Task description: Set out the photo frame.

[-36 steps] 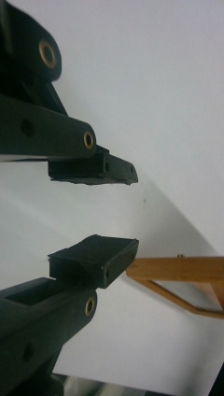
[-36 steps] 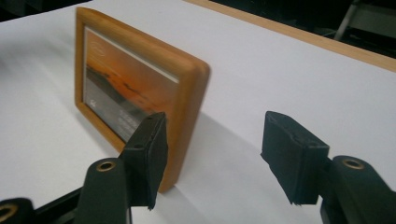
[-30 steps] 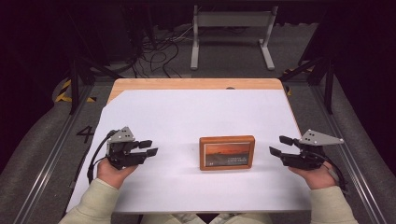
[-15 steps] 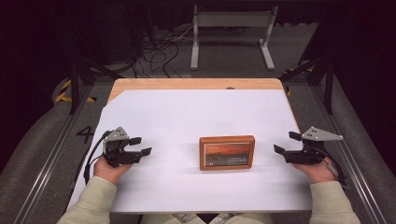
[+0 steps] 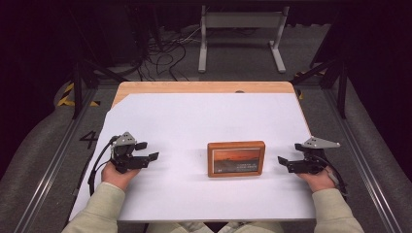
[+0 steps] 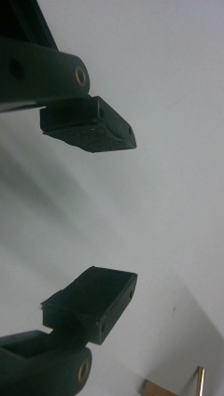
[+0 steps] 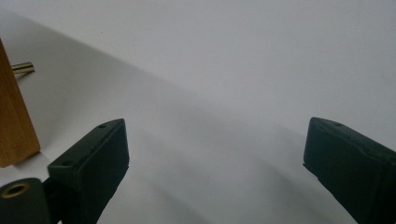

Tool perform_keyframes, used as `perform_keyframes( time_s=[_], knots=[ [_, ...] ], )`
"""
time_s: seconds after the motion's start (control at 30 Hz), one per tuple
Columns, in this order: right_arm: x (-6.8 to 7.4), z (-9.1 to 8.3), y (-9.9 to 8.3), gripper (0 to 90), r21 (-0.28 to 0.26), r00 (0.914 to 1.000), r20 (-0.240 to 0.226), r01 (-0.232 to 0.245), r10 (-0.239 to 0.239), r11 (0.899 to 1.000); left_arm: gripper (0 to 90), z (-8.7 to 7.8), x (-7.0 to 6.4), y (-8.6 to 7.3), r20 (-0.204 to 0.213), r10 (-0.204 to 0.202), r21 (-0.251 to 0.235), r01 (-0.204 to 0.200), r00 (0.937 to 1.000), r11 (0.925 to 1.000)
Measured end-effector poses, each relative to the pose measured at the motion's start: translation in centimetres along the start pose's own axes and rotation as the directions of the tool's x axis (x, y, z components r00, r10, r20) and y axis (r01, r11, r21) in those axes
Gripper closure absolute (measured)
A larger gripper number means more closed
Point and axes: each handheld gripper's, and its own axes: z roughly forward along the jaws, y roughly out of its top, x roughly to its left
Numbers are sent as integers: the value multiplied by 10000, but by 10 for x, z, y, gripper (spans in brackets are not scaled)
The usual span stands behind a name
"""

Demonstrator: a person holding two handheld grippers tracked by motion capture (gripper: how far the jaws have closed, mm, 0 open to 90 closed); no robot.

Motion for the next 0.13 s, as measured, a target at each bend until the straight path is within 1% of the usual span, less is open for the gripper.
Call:
perform_keyframes(
  time_s=[0.1,0.13],
  knots=[
    [1,0,0,66,-4,10000,68,30,-30,10000,308,0,0,0,5,-55,16,55,10000,10000],
    [1,0,0,66,25,10000,69,8,-8,10000,304,1,0,0,-61,-43,62,44,10000,10000]
  ],
)
